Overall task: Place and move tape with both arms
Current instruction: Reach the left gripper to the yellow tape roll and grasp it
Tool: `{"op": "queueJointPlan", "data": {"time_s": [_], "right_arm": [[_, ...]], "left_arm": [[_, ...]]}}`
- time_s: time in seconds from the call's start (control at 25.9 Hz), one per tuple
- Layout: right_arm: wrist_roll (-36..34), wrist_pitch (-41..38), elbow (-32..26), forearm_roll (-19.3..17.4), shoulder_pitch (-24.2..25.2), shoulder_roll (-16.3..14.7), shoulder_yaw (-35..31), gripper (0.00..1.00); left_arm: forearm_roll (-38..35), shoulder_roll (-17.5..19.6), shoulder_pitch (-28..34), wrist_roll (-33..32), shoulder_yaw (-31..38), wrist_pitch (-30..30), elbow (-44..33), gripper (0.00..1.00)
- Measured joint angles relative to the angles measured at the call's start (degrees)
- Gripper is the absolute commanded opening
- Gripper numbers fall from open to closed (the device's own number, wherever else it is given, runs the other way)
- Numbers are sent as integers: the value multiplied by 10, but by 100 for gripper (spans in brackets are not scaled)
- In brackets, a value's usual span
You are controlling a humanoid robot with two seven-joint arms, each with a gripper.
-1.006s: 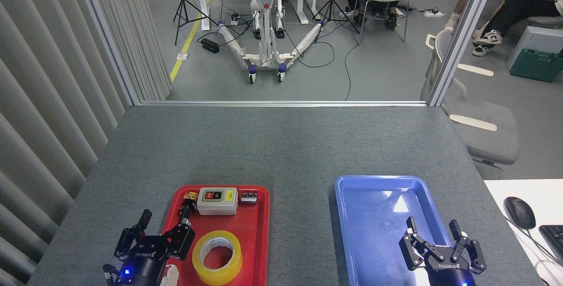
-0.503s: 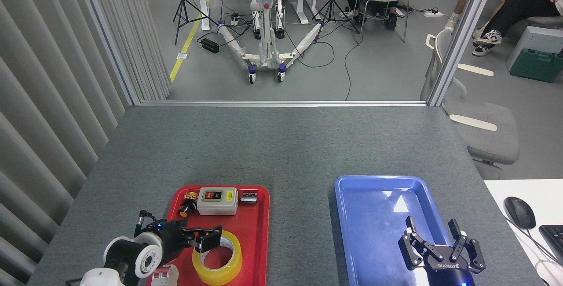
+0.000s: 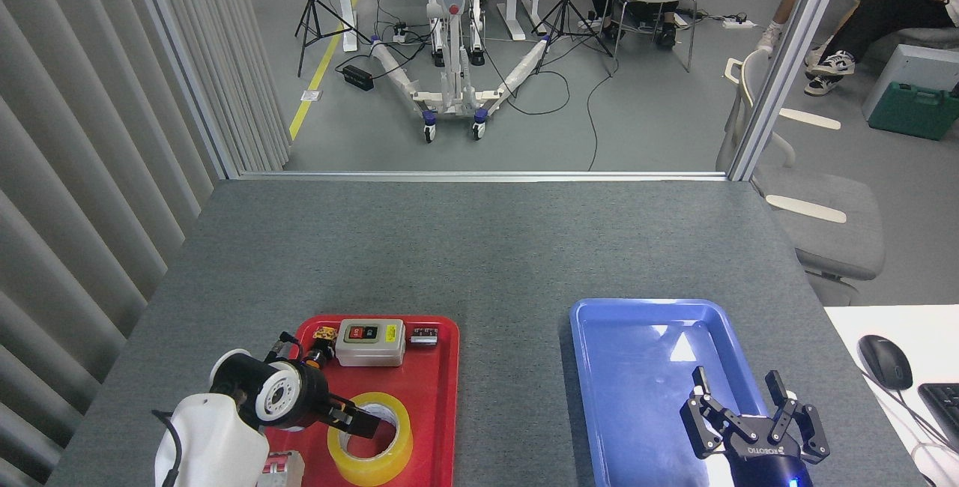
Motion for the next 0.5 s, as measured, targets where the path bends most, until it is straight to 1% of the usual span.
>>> {"op": "queueJointPlan", "data": {"time_s": [0.04, 0.12, 0.15, 0.19, 0.23, 0.31, 0.35, 0.43, 0.5], "right_arm": [[1, -1, 0, 0, 0, 0, 0, 100], [2, -3, 0, 0, 0, 2, 0, 100], [3, -4, 0, 0, 1, 3, 1, 100], [3, -5, 0, 1, 2, 4, 3, 100], [2, -8, 1, 2, 2, 4, 5, 100], [-1, -12, 1, 5, 3, 6, 7, 100], [-1, -15, 0, 6, 3, 6, 8, 100], [-2, -21, 0, 7, 4, 7, 8, 100], [-3, -28, 0, 7, 4, 8, 9, 100]], "left_arm": [[-2, 0, -2, -2, 0, -1, 6, 80], [-4, 0, -6, -9, 0, 0, 26, 79], [-4, 1, -11, -13, 0, 1, 37, 75], [-5, 2, -15, -18, -1, 1, 49, 67], [-5, 2, -17, -24, -1, 1, 57, 55], [-5, 2, -22, -33, 0, 1, 67, 16], [-3, 1, -23, -37, 0, 1, 70, 0], [7, 1, -25, -42, 1, 0, 73, 0], [36, 2, -25, -44, 3, -2, 75, 0]]}}
